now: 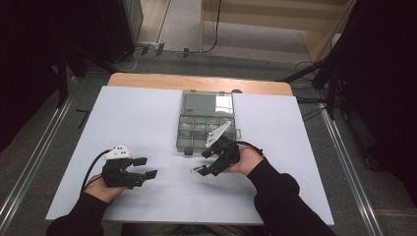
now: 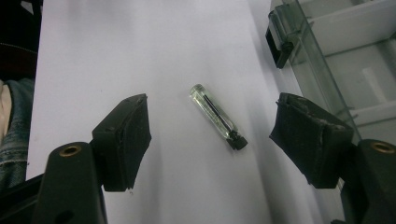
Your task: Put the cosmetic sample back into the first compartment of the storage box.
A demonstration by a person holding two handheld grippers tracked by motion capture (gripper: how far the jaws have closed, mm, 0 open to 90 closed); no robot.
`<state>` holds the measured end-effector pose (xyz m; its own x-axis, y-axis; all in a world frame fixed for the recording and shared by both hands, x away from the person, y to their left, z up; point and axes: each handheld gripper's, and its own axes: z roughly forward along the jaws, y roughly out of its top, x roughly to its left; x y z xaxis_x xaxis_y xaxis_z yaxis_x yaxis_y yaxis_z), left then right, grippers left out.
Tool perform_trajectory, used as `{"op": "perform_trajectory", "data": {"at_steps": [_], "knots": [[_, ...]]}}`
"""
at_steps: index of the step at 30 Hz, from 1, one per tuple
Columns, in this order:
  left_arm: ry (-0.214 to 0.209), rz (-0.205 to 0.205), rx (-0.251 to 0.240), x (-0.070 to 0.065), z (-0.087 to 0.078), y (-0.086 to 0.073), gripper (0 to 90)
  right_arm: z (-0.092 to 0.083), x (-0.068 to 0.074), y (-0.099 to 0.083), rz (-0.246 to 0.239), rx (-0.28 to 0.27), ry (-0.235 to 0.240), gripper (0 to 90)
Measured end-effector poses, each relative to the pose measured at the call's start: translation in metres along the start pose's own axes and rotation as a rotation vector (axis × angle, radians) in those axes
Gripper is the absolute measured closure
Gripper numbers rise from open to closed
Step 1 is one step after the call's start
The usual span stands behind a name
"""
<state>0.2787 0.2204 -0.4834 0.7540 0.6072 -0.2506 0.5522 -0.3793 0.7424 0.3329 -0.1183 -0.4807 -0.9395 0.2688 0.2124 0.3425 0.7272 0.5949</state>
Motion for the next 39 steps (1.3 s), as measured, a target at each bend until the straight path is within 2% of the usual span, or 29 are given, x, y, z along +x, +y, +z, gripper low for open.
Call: {"op": "perform_trajectory", "data": {"at_steps": [2, 4, 7, 10, 11, 13, 17, 18, 20, 22, 25, 39], "knots": [[-0.001, 0.0, 0.002, 0.0, 0.0, 0.0, 32.1, 0.002, -0.001, 0.001, -0.015, 0.004, -0.001, 29.0], [-0.001, 0.001, 0.0, -0.001, 0.0, 0.0, 32.2, 0.005, 0.0, 0.003, -0.014, 0.019, 0.018, 29.7], [-0.002, 0.001, 0.006, -0.001, 0.0, 0.0, 32.2, 0.007, -0.001, 0.004, -0.035, 0.024, 0.007, 30.8], [-0.003, 0.0, 0.007, -0.001, 0.0, 0.0, 32.1, 0.01, -0.002, 0.004, -0.023, 0.032, 0.013, 31.9], [-0.003, 0.0, 0.007, 0.0, 0.0, 0.0, 32.2, 0.012, -0.004, 0.004, -0.038, 0.033, 0.009, 32.3], [-0.002, 0.002, 0.01, 0.0, 0.001, 0.0, 32.2, 0.013, -0.004, 0.004, -0.03, 0.04, 0.027, 32.9], [-0.003, 0.003, 0.011, 0.0, 0.001, 0.0, 32.2, 0.015, -0.004, 0.006, -0.044, 0.046, 0.022, 33.9], [-0.003, 0.002, 0.011, 0.0, 0.001, 0.0, 32.2, 0.016, -0.003, 0.006, -0.032, 0.053, 0.014, 34.2], [-0.004, 0.001, 0.01, 0.0, 0.001, -0.001, 32.1, 0.018, -0.005, 0.007, -0.06, 0.046, 0.009, 34.7], [-0.004, -0.001, 0.01, 0.0, 0.001, -0.001, 32.1, 0.02, -0.005, 0.008, -0.067, 0.048, 0.009, 35.2], [-0.004, -0.002, 0.01, 0.0, 0.001, -0.001, 32.2, 0.022, -0.004, 0.007, -0.055, 0.065, 0.015, 35.6], [-0.006, -0.001, 0.014, 0.001, 0.001, -0.001, 32.1, 0.028, -0.003, 0.009, -0.08, 0.074, -0.007, 39.4]]}}
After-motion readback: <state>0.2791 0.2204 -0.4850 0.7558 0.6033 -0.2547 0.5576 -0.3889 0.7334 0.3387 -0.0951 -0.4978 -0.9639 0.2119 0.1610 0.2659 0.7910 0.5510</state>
